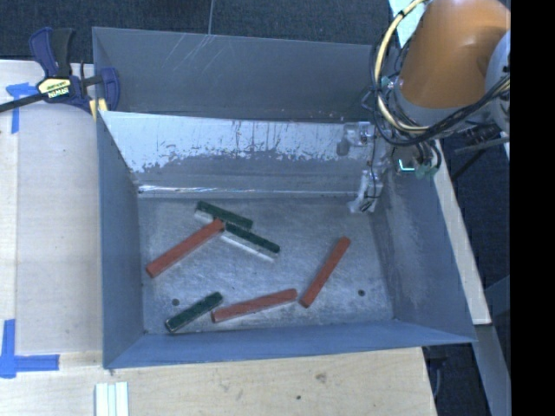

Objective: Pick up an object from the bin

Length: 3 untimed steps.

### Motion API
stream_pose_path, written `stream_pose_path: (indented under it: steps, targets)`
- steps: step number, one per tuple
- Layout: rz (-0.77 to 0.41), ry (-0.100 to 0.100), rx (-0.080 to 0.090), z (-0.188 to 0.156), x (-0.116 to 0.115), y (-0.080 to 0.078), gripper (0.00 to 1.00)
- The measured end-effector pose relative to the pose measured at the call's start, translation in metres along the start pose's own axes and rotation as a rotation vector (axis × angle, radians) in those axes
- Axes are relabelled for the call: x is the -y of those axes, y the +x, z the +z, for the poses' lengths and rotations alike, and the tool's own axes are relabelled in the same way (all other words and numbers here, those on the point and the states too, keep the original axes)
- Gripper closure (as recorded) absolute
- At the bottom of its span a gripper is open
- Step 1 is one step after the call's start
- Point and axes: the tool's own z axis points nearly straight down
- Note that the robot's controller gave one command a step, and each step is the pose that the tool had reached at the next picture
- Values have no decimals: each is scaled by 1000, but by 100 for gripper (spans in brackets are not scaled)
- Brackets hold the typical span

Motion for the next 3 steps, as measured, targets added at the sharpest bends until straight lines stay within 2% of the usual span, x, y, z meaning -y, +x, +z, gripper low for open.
stream_pose_path:
  steps: [1,2,3]
  targets:
    - [-192,2,12,-48,16,33,0]
    - [-84,-1,-1,96,10,68,0]
    - [-119,0,-1,162,-41,102,0]
